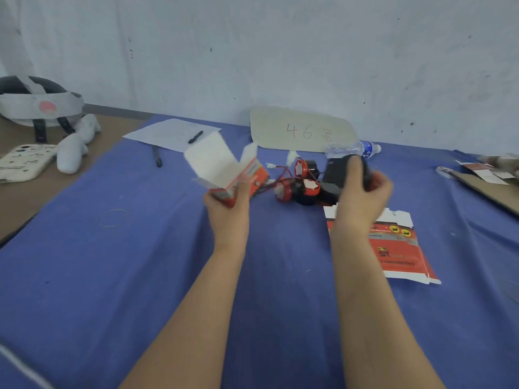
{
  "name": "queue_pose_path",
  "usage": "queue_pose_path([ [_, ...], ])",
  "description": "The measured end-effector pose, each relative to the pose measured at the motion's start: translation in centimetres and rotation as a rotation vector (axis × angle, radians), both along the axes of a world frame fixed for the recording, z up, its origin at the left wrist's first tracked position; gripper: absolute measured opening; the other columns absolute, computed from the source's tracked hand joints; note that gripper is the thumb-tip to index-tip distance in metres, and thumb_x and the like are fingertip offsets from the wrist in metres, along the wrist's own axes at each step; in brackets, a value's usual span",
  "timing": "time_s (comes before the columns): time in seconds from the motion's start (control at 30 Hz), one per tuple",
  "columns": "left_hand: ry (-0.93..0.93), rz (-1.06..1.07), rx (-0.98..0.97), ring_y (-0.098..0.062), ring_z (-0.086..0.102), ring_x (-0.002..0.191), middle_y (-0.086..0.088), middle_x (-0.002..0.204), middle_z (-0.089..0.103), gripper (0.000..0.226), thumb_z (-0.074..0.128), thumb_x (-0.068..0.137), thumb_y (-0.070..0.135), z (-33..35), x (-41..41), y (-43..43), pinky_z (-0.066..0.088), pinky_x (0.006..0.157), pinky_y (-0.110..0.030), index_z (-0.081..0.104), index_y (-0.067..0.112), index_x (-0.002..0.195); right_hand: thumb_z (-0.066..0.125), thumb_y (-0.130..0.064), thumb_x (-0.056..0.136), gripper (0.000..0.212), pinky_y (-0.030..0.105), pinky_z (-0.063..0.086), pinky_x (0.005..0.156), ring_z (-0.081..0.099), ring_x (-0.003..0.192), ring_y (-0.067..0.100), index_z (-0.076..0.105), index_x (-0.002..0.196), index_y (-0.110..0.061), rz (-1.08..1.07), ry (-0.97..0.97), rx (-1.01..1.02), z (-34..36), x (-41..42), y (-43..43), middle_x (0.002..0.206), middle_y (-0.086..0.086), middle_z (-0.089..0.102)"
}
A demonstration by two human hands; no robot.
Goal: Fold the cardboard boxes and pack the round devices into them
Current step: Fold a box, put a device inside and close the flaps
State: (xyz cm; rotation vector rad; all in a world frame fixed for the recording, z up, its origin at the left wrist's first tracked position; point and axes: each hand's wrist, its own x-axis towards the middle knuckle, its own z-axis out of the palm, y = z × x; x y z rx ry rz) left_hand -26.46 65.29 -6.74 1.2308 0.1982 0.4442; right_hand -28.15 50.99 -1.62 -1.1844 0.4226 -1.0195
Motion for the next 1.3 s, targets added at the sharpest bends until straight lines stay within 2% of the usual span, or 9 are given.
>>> queue_pose_path([
  [0.13, 0.013, -0.199, 0.299, 0.005, 0.052, 0.082, 0.015, 0.091, 0.055, 0.044, 0.074, 0.08, 0.039, -0.7, -0.4, -1.0, 0.04, 0.06, -0.003, 0.045, 0.016, 0.105, 0.071, -0.027, 0.084, 0.03, 0.009, 0.048, 0.067, 0.06, 0.076, -0.009, 0.052, 0.105, -0.016, -0.111, -0.196, 0.021, 2.1, -1.2, -1.6, 0.098, -0.007, 0.06],
  [0.33, 0.01, -0.084, 0.33, 0.007, 0.052, 0.079, 0.018, 0.09, 0.053, 0.042, 0.077, 0.078, 0.037, -0.6, -0.7, -0.4, 0.038, 0.057, -0.002, 0.041, 0.025, 0.097, 0.067, -0.027, 0.088, 0.027, 0.041, 0.055, 0.088, 0.059, 0.091, 0.005, 0.05, 0.108, -0.02, -0.041, -0.259, 0.033, 2.8, -1.6, -1.4, 0.104, -0.007, 0.056],
  [0.5, -0.015, -0.233, 0.53, -0.011, 0.059, 0.102, 0.0, 0.117, 0.057, 0.054, 0.083, 0.072, 0.034, -0.9, -0.1, 0.1, 0.049, 0.084, -0.02, 0.053, 0.018, 0.115, 0.068, -0.017, 0.084, 0.05, 0.016, 0.048, 0.086, 0.054, 0.106, -0.002, 0.047, 0.129, -0.015, -0.095, -0.285, -0.355, 3.7, -2.2, -0.2, 0.122, -0.002, 0.051],
  [0.6, -0.023, -0.246, 0.532, -0.001, 0.059, 0.091, 0.012, 0.103, 0.062, 0.042, 0.077, 0.075, 0.043, -0.6, -0.1, 0.4, 0.045, 0.071, -0.015, 0.053, 0.026, 0.105, 0.067, -0.014, 0.085, 0.053, 0.008, 0.044, 0.081, 0.046, 0.104, -0.015, 0.044, 0.132, -0.022, -0.061, -0.203, -0.532, 2.7, -2.1, 0.8, 0.124, -0.003, 0.041],
  [0.77, 0.123, -0.367, -0.173, -0.016, 0.072, 0.071, -0.006, 0.09, 0.072, 0.046, 0.053, 0.089, 0.059, 0.9, -0.3, 1.0, 0.059, 0.06, -0.029, 0.062, 0.018, 0.108, 0.068, -0.032, 0.083, 0.051, 0.025, 0.041, 0.073, 0.052, 0.091, 0.009, 0.045, 0.129, -0.024, 0.063, 0.457, -0.757, 1.3, -1.9, -1.2, 0.116, 0.002, 0.051],
  [0.93, 0.379, -0.487, -0.071, -0.028, 0.074, 0.074, -0.018, 0.089, 0.073, 0.063, 0.037, 0.08, 0.081, 0.9, -0.6, 0.2, 0.059, 0.063, -0.033, 0.043, 0.03, 0.117, 0.071, -0.047, 0.078, 0.037, 0.023, 0.045, 0.05, 0.057, 0.061, 0.016, 0.058, 0.084, -0.013, 0.603, 1.077, -0.78, 1.1, -1.3, -2.1, 0.076, 0.004, 0.06],
  [1.07, 0.314, -0.26, -0.134, -0.028, 0.067, 0.097, -0.011, 0.117, 0.059, 0.073, 0.04, 0.083, 0.076, 1.0, -0.1, 0.2, 0.056, 0.076, -0.033, 0.035, 0.022, 0.132, 0.068, -0.044, 0.083, 0.03, 0.025, 0.053, 0.053, 0.061, 0.074, 0.019, 0.058, 0.085, -0.016, 0.654, 0.96, -0.72, -0.4, 0.1, -1.4, 0.089, 0.006, 0.063],
  [1.17, 0.223, -0.172, -0.114, -0.024, 0.055, 0.115, 0.0, 0.125, 0.054, 0.077, 0.039, 0.086, 0.073, 0.7, 0.2, 0.4, 0.045, 0.098, -0.037, 0.035, 0.018, 0.14, 0.068, -0.043, 0.084, 0.041, 0.038, 0.055, 0.079, 0.061, 0.096, 0.024, 0.055, 0.107, -0.013, 0.653, 0.786, -0.662, -2.3, 1.3, -0.1, 0.105, 0.005, 0.062],
  [1.3, 0.155, -0.065, -0.076, -0.015, 0.052, 0.107, 0.004, 0.12, 0.056, 0.069, 0.044, 0.087, 0.069, 0.5, -0.1, 0.6, 0.036, 0.085, -0.028, 0.043, 0.015, 0.131, 0.07, -0.034, 0.084, 0.046, 0.044, 0.045, 0.098, 0.053, 0.111, 0.024, 0.05, 0.12, -0.013, 0.494, 0.543, -0.526, -3.8, 2.2, 0.8, 0.122, 0.008, 0.053],
])
